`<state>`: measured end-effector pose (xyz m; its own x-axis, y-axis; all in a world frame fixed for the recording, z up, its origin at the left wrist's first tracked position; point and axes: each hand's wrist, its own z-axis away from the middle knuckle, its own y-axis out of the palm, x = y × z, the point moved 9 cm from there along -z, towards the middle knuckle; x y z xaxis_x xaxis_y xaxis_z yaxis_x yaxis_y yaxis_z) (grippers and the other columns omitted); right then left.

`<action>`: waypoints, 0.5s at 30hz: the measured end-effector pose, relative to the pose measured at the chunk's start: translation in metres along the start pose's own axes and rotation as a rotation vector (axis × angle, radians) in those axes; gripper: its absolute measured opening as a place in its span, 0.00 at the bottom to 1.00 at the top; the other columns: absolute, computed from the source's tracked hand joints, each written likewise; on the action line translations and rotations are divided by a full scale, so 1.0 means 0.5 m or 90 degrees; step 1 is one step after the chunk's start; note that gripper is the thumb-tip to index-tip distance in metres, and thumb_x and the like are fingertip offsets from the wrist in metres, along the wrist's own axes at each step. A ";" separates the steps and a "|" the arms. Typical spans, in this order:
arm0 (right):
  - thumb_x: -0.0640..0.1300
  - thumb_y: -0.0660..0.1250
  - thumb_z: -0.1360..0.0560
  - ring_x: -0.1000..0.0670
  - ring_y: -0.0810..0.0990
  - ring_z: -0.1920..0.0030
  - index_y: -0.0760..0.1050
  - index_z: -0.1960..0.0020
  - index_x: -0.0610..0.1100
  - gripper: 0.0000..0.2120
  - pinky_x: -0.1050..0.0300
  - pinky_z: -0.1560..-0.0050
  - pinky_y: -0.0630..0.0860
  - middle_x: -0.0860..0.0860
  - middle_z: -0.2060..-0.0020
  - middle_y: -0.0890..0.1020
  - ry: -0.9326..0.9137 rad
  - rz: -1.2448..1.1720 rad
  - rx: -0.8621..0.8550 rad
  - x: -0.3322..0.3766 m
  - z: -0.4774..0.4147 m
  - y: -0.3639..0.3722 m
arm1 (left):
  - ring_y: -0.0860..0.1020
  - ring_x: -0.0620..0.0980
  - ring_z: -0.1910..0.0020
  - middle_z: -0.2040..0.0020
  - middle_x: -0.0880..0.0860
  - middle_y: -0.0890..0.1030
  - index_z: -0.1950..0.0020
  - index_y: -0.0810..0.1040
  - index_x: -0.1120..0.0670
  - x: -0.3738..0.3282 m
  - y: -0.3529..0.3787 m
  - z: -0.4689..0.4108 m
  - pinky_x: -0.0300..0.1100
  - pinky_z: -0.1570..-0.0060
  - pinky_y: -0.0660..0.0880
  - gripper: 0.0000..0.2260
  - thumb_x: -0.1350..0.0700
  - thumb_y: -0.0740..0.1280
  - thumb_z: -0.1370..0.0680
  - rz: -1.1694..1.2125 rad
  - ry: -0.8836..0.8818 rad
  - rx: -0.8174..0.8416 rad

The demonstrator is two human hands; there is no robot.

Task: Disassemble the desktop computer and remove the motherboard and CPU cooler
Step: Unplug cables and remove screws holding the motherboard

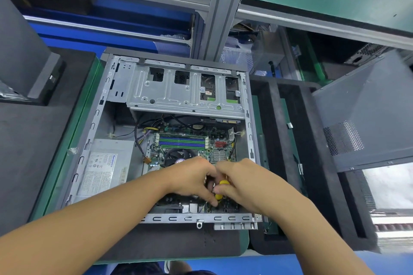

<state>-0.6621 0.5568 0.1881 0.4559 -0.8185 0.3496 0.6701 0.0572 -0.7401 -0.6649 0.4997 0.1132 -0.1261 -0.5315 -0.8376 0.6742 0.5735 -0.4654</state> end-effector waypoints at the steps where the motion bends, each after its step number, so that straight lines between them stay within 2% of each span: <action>1: 0.51 0.67 0.21 0.51 0.72 0.61 0.66 0.54 0.53 0.10 0.62 0.66 0.64 0.57 0.61 0.72 -0.018 -0.001 0.005 0.008 -0.001 -0.002 | 0.77 0.38 0.63 0.63 0.36 0.80 0.63 0.78 0.43 0.002 0.001 0.001 0.28 0.64 0.70 0.11 0.50 0.80 0.31 0.011 -0.006 0.004; 3: 0.46 0.69 0.22 0.50 0.73 0.52 0.70 0.52 0.53 0.07 0.57 0.55 0.71 0.54 0.52 0.75 -0.038 -0.003 0.019 0.017 -0.003 -0.001 | 0.73 0.37 0.68 0.68 0.32 0.76 0.67 0.75 0.43 0.008 0.006 0.000 0.26 0.68 0.66 0.14 0.52 0.79 0.31 0.014 -0.014 0.020; 5: 0.44 0.69 0.22 0.50 0.72 0.49 0.74 0.48 0.53 0.07 0.54 0.49 0.71 0.53 0.48 0.73 -0.042 -0.001 0.045 0.020 -0.003 0.009 | 0.72 0.36 0.70 0.72 0.34 0.74 0.65 0.78 0.49 0.010 0.011 -0.001 0.27 0.70 0.64 0.10 0.53 0.79 0.30 0.006 -0.017 0.037; 7: 0.44 0.69 0.22 0.52 0.70 0.49 0.74 0.46 0.54 0.07 0.55 0.50 0.69 0.55 0.49 0.71 -0.047 0.000 0.065 0.021 0.000 0.015 | 0.71 0.36 0.71 0.74 0.34 0.74 0.60 0.81 0.49 0.006 0.015 -0.001 0.28 0.70 0.64 0.07 0.53 0.79 0.30 -0.009 -0.010 0.046; 9: 0.51 0.69 0.23 0.53 0.69 0.51 0.73 0.48 0.54 0.06 0.57 0.55 0.68 0.57 0.54 0.70 -0.030 -0.012 0.045 0.015 0.004 0.007 | 0.73 0.38 0.71 0.70 0.37 0.79 0.60 0.83 0.52 0.002 0.015 -0.002 0.30 0.69 0.65 0.07 0.51 0.79 0.30 -0.014 -0.001 0.039; 11: 0.58 0.68 0.24 0.51 0.71 0.57 0.69 0.52 0.52 0.13 0.59 0.64 0.66 0.57 0.59 0.70 0.033 -0.016 0.002 -0.005 0.007 -0.005 | 0.77 0.45 0.66 0.64 0.47 0.83 0.57 0.83 0.55 0.000 0.013 -0.004 0.45 0.62 0.74 0.12 0.49 0.79 0.31 -0.019 -0.003 0.025; 12: 0.60 0.67 0.24 0.51 0.71 0.61 0.67 0.54 0.51 0.14 0.59 0.68 0.64 0.55 0.61 0.70 0.065 -0.011 -0.015 -0.013 0.009 -0.008 | 0.79 0.50 0.62 0.62 0.52 0.83 0.56 0.82 0.56 -0.001 0.013 -0.006 0.50 0.58 0.75 0.14 0.49 0.80 0.32 -0.022 -0.003 0.021; 14: 0.57 0.67 0.23 0.53 0.70 0.64 0.66 0.55 0.51 0.13 0.59 0.69 0.63 0.54 0.62 0.68 0.080 -0.010 -0.032 -0.010 0.011 -0.007 | 0.80 0.52 0.58 0.59 0.52 0.83 0.54 0.81 0.57 0.000 0.015 -0.010 0.51 0.53 0.76 0.16 0.48 0.80 0.32 -0.025 -0.003 0.017; 15: 0.54 0.68 0.22 0.51 0.72 0.63 0.67 0.54 0.50 0.11 0.58 0.68 0.65 0.54 0.62 0.69 0.068 -0.011 -0.029 -0.002 0.011 -0.006 | 0.80 0.51 0.56 0.58 0.51 0.84 0.53 0.81 0.56 0.002 0.018 -0.010 0.49 0.52 0.76 0.17 0.48 0.80 0.33 -0.023 -0.007 0.021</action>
<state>-0.6613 0.5606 0.1931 0.3787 -0.8753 0.3009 0.6483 0.0188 -0.7612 -0.6629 0.5074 0.1068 -0.1426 -0.5582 -0.8173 0.6933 0.5330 -0.4850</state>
